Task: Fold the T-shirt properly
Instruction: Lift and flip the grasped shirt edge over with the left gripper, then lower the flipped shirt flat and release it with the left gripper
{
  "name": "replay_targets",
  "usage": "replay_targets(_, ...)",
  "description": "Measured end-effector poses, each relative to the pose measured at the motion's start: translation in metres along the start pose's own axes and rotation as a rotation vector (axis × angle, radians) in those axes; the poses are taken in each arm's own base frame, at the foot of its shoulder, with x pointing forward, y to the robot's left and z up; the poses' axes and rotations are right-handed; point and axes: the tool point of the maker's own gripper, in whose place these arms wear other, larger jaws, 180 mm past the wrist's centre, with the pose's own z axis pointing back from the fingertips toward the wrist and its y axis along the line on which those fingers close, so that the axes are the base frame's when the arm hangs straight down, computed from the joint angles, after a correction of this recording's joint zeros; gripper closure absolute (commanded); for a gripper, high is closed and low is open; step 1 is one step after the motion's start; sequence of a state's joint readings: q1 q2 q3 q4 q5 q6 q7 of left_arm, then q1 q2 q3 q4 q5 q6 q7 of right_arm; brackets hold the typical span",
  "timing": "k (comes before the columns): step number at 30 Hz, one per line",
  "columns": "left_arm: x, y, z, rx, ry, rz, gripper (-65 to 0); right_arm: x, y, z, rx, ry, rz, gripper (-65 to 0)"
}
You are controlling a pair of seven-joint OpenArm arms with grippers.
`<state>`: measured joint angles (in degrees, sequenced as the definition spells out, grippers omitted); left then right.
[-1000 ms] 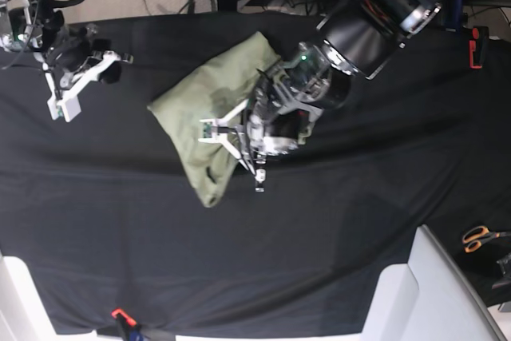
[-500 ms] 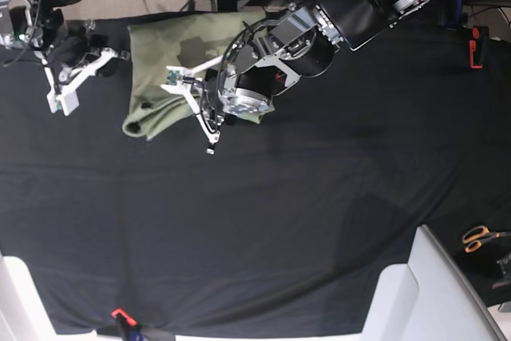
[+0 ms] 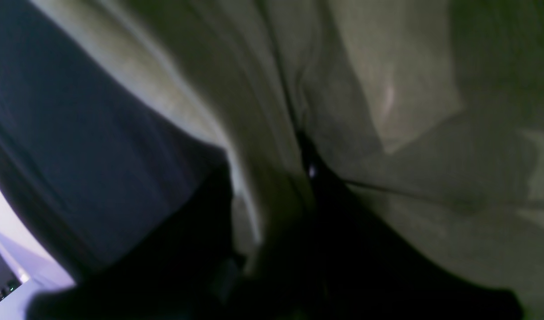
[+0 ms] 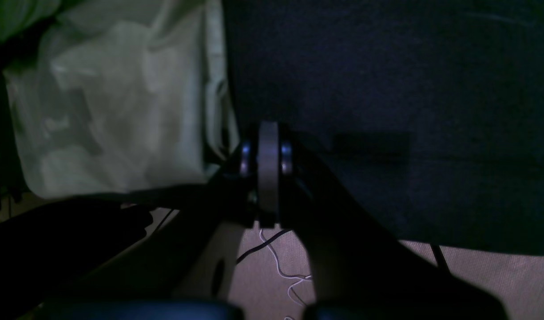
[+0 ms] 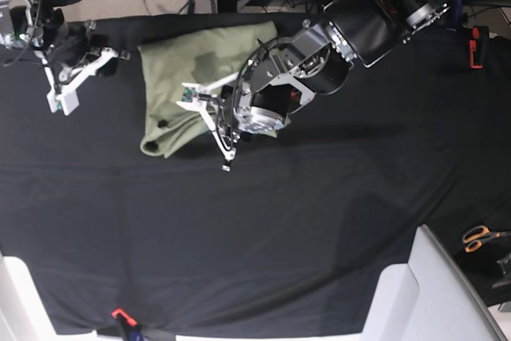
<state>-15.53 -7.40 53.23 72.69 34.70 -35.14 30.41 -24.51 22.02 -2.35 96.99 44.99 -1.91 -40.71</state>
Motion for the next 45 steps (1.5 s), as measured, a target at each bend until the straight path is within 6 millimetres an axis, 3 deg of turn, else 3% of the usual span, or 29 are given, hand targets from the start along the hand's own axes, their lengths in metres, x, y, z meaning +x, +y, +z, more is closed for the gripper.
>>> replay_targets(11, 0.011, 0.003, -0.002, 0.007, -0.005, -0.003, 0.0, 0.0, 0.0, 0.0, 0.001, 0.0, -0.001, 0.0)
replay_targets(22, 0.001, 0.012, -0.011, -0.012, 0.008, 0.01, -0.5, 0.0, 0.001, 0.0, 0.002, 0.0, -0.002, 0.0)
replay_targets(27, -0.002, 0.019, -0.01, 0.011, 0.018, 0.004, -36.7, 0.0, 0.001, 0.0, 0.001, 0.0, -0.002, 0.0)
replay_targets(29, -0.002, 0.028, -0.008, 0.028, 0.021, -0.003, -47.2, 0.0, 0.001, 0.0, 0.001, -0.001, -0.002, 0.0)
replay_targets(31, -0.001, 0.032, -0.005, 0.041, 0.023, -0.007, -53.0, 0.0, 0.0, 0.0, 0.001, 0.0, -0.001, 0.0)
replay_targets(35, 0.008, 0.04, 0.003, 0.065, 0.001, -0.025, -54.6, -0.001, 0.001, 0.0, 0.003, 0.004, -0.001, 0.0)
replay_targets(41, 0.022, 0.075, 0.022, 0.161, -0.039, -0.046, -54.8, -0.001, 0.002, -0.001, 0.004, 0.009, 0.001, 0.0)
replay_targets(45, 0.024, 0.07, 0.025, 0.159, -0.048, -0.05, -54.1, 0.004, 0.002, -0.001, 0.004, -0.002, 0.006, 0.0)
